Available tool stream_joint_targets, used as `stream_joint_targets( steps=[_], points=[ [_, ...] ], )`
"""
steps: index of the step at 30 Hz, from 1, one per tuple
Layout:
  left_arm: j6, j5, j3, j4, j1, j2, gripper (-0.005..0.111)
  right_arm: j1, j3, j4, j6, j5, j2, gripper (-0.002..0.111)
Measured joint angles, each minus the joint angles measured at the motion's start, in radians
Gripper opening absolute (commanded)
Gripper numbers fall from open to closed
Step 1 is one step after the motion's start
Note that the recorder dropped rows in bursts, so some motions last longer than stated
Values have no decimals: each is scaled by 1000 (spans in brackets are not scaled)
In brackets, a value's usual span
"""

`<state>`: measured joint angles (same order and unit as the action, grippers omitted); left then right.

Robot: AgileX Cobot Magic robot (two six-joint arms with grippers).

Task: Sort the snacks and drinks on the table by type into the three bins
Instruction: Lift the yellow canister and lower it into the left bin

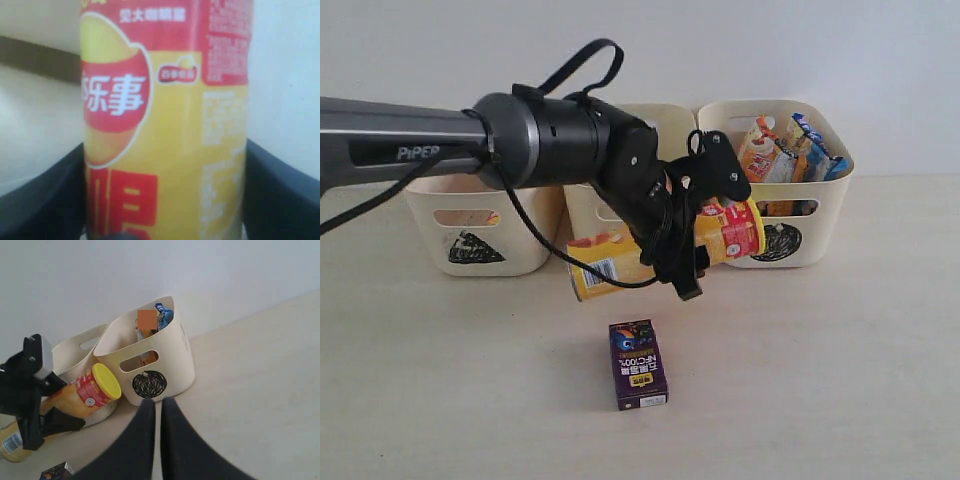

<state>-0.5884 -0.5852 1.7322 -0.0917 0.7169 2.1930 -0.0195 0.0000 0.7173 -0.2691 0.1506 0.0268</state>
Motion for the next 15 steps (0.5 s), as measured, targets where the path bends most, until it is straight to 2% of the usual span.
stream_joint_targets(
  steps=[12, 15],
  points=[
    [6, -128, 0, 160, 0, -215, 4, 0, 0, 0, 0, 0, 0, 0],
    [68, -143, 0, 169, -11, -272, 4, 0, 0, 0, 0, 0, 0, 0]
  ],
)
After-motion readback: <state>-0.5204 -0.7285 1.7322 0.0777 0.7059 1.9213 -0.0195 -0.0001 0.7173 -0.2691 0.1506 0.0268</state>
